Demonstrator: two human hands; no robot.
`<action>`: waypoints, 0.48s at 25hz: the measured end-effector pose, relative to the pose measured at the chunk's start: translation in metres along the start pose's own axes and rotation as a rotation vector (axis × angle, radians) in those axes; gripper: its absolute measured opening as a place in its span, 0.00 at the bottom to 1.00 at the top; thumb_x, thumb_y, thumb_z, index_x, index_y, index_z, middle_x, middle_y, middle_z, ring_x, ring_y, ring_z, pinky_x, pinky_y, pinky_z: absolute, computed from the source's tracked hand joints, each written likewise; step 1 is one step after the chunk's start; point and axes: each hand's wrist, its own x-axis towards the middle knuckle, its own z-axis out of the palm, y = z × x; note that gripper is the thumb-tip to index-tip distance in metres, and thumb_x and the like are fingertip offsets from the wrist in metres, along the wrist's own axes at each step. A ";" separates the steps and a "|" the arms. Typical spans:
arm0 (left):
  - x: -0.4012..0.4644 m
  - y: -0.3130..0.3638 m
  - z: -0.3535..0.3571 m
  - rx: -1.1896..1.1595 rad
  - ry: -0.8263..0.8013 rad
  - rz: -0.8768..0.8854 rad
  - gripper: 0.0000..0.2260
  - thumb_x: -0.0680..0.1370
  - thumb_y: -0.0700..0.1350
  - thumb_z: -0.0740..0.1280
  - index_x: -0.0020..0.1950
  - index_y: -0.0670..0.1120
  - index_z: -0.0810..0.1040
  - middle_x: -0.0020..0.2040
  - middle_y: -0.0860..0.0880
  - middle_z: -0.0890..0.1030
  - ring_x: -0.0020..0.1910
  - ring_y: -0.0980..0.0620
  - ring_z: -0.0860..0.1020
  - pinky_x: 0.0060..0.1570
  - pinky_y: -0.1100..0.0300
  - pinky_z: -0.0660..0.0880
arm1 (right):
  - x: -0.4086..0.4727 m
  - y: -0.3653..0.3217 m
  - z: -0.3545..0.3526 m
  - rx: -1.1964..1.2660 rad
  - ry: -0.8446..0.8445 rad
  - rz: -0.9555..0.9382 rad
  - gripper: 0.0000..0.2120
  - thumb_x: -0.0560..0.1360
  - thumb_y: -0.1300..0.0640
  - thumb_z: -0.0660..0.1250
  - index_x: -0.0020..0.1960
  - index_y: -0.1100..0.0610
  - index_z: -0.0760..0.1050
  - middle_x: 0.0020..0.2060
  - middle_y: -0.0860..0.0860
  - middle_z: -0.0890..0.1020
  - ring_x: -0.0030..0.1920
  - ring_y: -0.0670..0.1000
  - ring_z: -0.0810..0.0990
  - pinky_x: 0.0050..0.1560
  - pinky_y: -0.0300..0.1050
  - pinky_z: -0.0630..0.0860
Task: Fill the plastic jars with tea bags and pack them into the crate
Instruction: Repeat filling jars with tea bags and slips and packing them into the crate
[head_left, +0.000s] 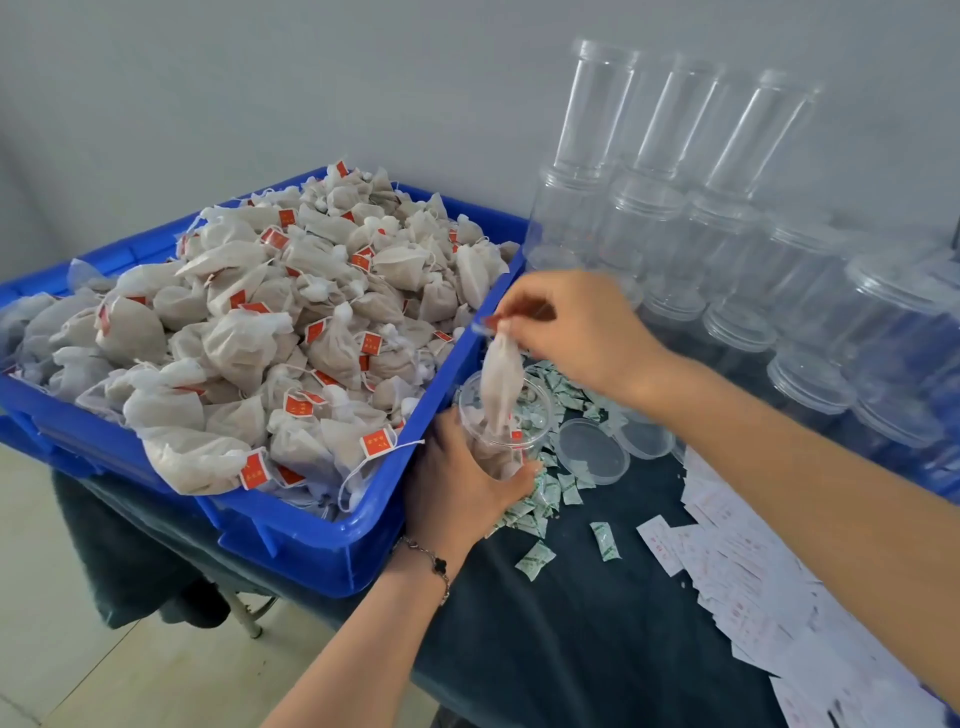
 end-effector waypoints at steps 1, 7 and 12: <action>0.000 0.000 0.000 0.003 0.008 0.004 0.41 0.59 0.62 0.76 0.61 0.41 0.65 0.54 0.43 0.76 0.51 0.43 0.78 0.45 0.54 0.76 | -0.008 0.003 0.006 -0.111 -0.102 0.005 0.04 0.75 0.59 0.68 0.46 0.54 0.82 0.40 0.46 0.82 0.40 0.44 0.79 0.43 0.38 0.74; 0.001 0.002 -0.002 -0.007 0.019 0.016 0.40 0.61 0.60 0.78 0.63 0.40 0.65 0.56 0.42 0.76 0.53 0.42 0.78 0.47 0.53 0.77 | -0.038 0.026 0.024 -0.164 0.056 0.037 0.13 0.77 0.63 0.59 0.55 0.57 0.80 0.49 0.52 0.83 0.47 0.50 0.80 0.49 0.46 0.75; 0.001 0.001 -0.002 -0.013 -0.001 0.010 0.41 0.61 0.62 0.76 0.62 0.41 0.65 0.57 0.43 0.75 0.54 0.43 0.77 0.48 0.52 0.77 | -0.096 0.076 0.058 -0.232 -0.173 0.431 0.11 0.75 0.59 0.65 0.57 0.55 0.76 0.49 0.51 0.81 0.49 0.52 0.79 0.44 0.41 0.70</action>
